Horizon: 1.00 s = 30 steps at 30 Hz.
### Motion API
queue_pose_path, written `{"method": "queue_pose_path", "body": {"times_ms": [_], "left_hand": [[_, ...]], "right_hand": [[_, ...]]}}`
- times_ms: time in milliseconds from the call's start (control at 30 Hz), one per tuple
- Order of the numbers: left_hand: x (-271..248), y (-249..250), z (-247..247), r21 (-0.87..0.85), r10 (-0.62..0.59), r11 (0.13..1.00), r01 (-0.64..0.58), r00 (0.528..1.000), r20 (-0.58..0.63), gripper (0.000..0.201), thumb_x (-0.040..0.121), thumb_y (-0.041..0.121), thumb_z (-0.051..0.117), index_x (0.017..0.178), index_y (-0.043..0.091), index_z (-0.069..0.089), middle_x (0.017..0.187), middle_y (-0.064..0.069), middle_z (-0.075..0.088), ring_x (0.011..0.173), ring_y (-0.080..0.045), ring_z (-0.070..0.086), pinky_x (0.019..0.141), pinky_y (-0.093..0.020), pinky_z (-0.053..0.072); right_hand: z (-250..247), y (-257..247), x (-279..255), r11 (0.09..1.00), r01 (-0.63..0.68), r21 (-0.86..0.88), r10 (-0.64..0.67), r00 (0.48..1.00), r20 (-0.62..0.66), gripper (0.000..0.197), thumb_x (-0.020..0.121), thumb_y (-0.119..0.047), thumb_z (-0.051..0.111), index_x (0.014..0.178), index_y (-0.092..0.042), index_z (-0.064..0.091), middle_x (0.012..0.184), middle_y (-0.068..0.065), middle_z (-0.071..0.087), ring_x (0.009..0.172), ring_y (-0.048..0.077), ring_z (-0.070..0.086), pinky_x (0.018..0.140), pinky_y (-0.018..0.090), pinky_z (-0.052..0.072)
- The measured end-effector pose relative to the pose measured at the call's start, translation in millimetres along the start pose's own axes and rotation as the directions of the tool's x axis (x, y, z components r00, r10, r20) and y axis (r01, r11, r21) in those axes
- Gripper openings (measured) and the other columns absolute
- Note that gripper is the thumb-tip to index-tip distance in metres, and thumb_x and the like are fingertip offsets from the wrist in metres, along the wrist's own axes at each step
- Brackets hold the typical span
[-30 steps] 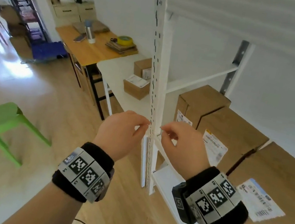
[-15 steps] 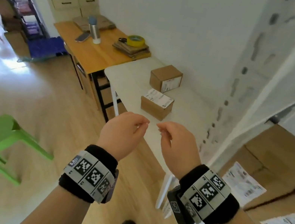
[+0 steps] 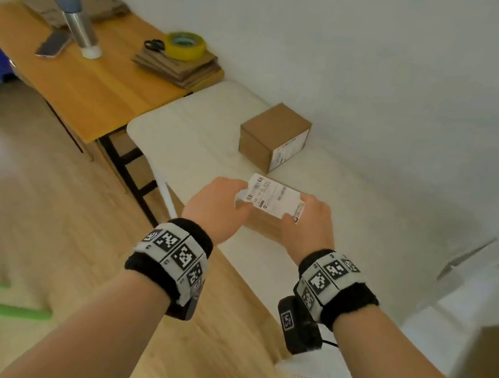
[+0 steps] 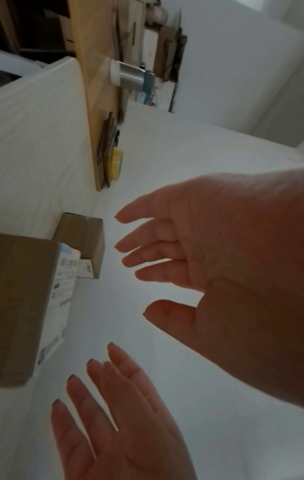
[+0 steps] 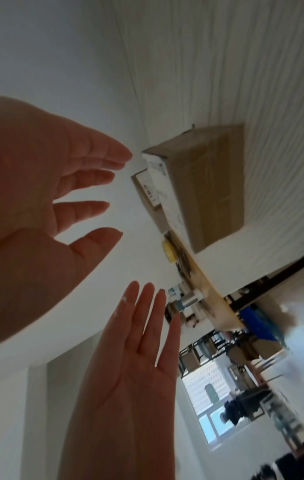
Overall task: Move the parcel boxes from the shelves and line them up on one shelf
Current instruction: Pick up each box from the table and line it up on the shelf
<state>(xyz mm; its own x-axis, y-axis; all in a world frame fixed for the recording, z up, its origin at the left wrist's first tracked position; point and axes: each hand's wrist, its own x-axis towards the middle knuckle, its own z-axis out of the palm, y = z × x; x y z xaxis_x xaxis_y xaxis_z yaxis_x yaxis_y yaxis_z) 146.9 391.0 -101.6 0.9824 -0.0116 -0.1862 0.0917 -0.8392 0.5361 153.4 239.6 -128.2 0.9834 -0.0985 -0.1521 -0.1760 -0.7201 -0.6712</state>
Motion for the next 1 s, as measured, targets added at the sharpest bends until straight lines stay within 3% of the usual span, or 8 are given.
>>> {"method": "queue_pose_path", "body": {"times_ms": [167, 300, 400, 500, 600, 700, 767, 1000], "left_hand": [[61, -14, 9, 0.019, -0.014, 1.000, 0.013, 0.999, 0.051, 0.057, 0.095, 0.032, 0.049, 0.146, 0.016, 0.028, 0.149, -0.006, 0.032, 0.134, -0.022, 0.034, 0.107, -0.034, 0.029], [121, -18, 4, -0.004, -0.005, 1.000, 0.005, 0.999, 0.037, 0.056, 0.094, 0.032, 0.049, 0.144, 0.014, 0.032, 0.148, -0.011, 0.034, 0.134, -0.025, 0.035, 0.110, -0.036, 0.030], [164, -17, -3, -0.014, 0.001, 1.000, -0.001, 0.999, 0.033, 0.048, 0.093, 0.029, 0.050, 0.137, 0.011, 0.041, 0.137, -0.013, 0.046, 0.122, -0.027, 0.046, 0.096, -0.033, 0.039], [197, -16, -6, 0.008, -0.021, 1.000, 0.021, 0.999, 0.041, 0.041, 0.094, 0.020, 0.048, 0.132, 0.007, 0.043, 0.131, -0.015, 0.050, 0.115, -0.030, 0.050, 0.080, -0.027, 0.034], [220, -18, 0, 0.037, -0.054, 0.998, 0.051, 0.996, 0.067, 0.034, 0.091, 0.017, 0.050, 0.121, 0.003, 0.043, 0.124, -0.018, 0.049, 0.107, -0.033, 0.052, 0.082, -0.037, 0.041], [232, -20, 6, 0.036, -0.062, 0.998, 0.059, 0.995, 0.080, 0.039, 0.089, 0.017, 0.052, 0.124, 0.004, 0.042, 0.124, -0.018, 0.047, 0.106, -0.033, 0.052, 0.088, -0.042, 0.045], [235, -20, 9, 0.057, -0.078, 0.996, 0.075, 0.996, 0.046, 0.036, 0.090, 0.019, 0.051, 0.121, 0.003, 0.043, 0.124, -0.019, 0.044, 0.102, -0.034, 0.052, 0.079, -0.038, 0.043], [221, -13, 4, -0.021, -0.109, 0.994, 0.109, 0.994, 0.034, 0.037, 0.094, 0.022, 0.044, 0.125, 0.001, 0.044, 0.129, -0.020, 0.035, 0.086, -0.027, 0.044, 0.077, -0.032, 0.035]], "right_hand": [[7, -7, 54, 0.998, -0.026, -0.051, 0.026, 1.000, 0.010, 0.050, 0.090, -0.022, 0.052, 0.137, -0.011, 0.037, 0.136, 0.013, 0.037, 0.122, 0.029, 0.042, 0.101, 0.038, 0.037], [9, -26, 102, 0.991, 0.008, -0.134, 0.005, 0.995, 0.102, 0.048, 0.091, -0.023, 0.050, 0.136, -0.010, 0.036, 0.136, 0.016, 0.039, 0.122, 0.033, 0.044, 0.098, 0.039, 0.039], [10, -39, 133, 0.986, 0.028, -0.167, 0.007, 0.979, 0.203, 0.052, 0.093, -0.022, 0.049, 0.140, -0.010, 0.031, 0.138, 0.016, 0.043, 0.123, 0.032, 0.046, 0.097, 0.036, 0.040], [13, -47, 157, 0.981, 0.058, -0.184, -0.001, 0.954, 0.299, 0.054, 0.095, -0.023, 0.048, 0.142, -0.008, 0.027, 0.143, 0.014, 0.040, 0.129, 0.029, 0.041, 0.100, 0.032, 0.036], [22, -50, 175, 0.981, 0.053, -0.187, 0.017, 0.936, 0.352, 0.053, 0.094, -0.022, 0.049, 0.140, -0.007, 0.029, 0.138, 0.015, 0.044, 0.123, 0.029, 0.046, 0.096, 0.033, 0.039], [32, -49, 187, 0.994, 0.029, -0.105, 0.011, 0.934, 0.358, 0.044, 0.090, -0.024, 0.054, 0.128, -0.007, 0.040, 0.118, 0.011, 0.055, 0.104, 0.026, 0.054, 0.086, 0.033, 0.046], [35, -48, 190, 1.000, -0.008, -0.024, 0.016, 0.938, 0.346, 0.046, 0.088, -0.030, 0.057, 0.124, -0.007, 0.042, 0.110, 0.008, 0.054, 0.100, 0.025, 0.054, 0.088, 0.034, 0.046], [28, -46, 190, 0.985, -0.099, 0.138, 0.069, 0.976, 0.206, 0.044, 0.087, -0.016, 0.057, 0.126, -0.005, 0.042, 0.116, 0.012, 0.055, 0.108, 0.028, 0.055, 0.087, 0.034, 0.046]]}}
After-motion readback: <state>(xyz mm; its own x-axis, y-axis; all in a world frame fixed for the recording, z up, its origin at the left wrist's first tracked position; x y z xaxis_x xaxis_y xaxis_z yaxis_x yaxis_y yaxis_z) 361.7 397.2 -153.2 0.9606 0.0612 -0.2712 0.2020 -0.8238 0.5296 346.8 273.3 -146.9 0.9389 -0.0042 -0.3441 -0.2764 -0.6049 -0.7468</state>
